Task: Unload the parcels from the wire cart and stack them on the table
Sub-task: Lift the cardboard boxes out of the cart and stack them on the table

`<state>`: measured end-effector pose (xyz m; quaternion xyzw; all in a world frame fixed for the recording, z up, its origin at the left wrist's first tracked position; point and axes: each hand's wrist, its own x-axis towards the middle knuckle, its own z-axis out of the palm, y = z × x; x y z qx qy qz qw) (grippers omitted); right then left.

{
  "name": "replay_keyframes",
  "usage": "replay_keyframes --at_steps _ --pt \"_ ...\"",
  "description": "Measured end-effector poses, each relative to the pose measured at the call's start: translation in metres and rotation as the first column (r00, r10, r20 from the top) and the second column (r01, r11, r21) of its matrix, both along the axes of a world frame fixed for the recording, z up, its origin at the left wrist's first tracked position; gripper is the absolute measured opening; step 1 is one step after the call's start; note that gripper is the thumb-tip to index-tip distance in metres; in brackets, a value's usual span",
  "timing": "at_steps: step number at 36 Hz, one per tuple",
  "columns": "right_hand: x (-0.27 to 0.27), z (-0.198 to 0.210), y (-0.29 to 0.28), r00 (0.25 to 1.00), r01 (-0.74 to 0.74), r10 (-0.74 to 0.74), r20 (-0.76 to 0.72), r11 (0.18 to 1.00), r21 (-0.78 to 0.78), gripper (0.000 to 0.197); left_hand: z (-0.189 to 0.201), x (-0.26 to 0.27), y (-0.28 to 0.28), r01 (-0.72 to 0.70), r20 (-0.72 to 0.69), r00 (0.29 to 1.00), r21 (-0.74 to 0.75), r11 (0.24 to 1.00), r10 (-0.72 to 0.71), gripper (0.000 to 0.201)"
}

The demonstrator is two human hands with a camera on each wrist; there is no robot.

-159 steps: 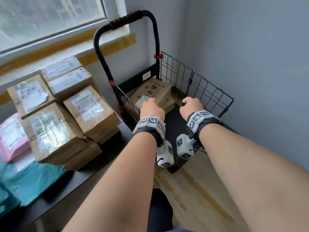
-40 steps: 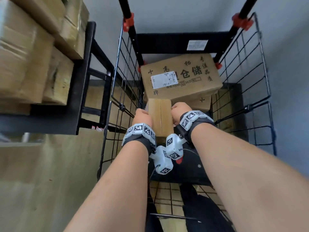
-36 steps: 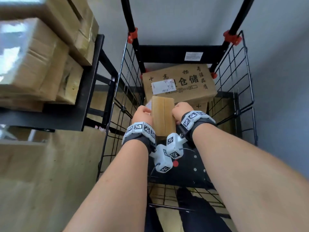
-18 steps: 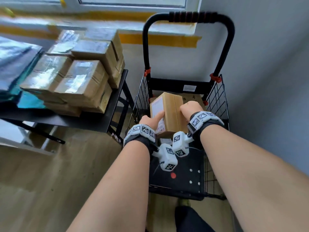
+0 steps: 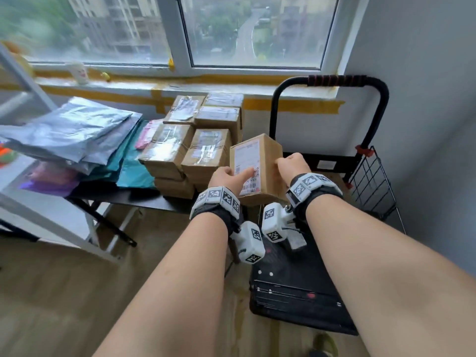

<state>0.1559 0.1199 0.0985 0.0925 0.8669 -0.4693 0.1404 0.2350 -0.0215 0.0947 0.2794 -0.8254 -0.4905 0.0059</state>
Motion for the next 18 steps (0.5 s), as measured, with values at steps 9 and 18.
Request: replay_keyframes --at_steps 9,18 --pt "0.008 0.034 -0.064 0.999 -0.010 0.006 -0.045 0.995 -0.102 0.037 0.045 0.002 -0.059 -0.127 -0.172 0.978 -0.042 0.991 0.118 0.058" --pt "-0.028 0.066 -0.117 0.990 -0.124 0.115 -0.078 0.985 -0.121 0.060 0.072 -0.033 -0.104 -0.175 -0.228 0.962 -0.097 0.980 0.149 0.020"
